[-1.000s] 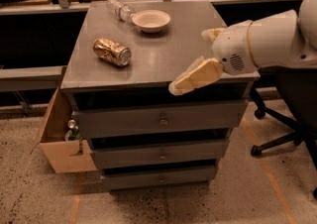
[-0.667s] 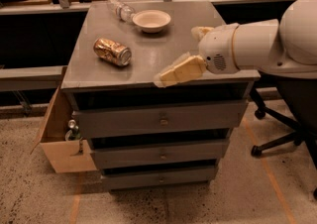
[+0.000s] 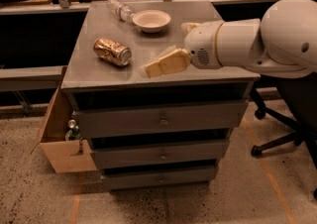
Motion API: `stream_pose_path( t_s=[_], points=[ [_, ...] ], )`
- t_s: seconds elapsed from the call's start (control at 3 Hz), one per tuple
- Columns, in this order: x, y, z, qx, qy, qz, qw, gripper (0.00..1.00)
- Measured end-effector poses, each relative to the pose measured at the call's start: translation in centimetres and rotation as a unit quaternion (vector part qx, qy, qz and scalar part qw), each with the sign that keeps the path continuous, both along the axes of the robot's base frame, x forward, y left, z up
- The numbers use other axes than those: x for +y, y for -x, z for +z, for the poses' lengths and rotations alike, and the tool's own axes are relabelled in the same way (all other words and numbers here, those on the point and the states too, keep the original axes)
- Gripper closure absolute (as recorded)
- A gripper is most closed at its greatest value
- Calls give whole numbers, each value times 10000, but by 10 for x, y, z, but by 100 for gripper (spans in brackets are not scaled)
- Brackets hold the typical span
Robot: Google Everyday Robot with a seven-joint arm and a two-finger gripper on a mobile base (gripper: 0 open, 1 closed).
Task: Move orange can near water bottle
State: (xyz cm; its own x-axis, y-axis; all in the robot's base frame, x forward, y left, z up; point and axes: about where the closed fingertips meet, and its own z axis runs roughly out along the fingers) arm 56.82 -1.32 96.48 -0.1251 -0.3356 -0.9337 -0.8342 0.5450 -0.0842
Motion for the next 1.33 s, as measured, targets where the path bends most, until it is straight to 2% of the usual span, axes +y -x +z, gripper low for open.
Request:
stream_pose_path(
  t_s=[0.33, 1.33],
  points=[
    [24, -19, -14, -109, 38, 60, 9999, 0],
    [75, -89, -59, -99, -192, -384, 9990, 0]
  ],
)
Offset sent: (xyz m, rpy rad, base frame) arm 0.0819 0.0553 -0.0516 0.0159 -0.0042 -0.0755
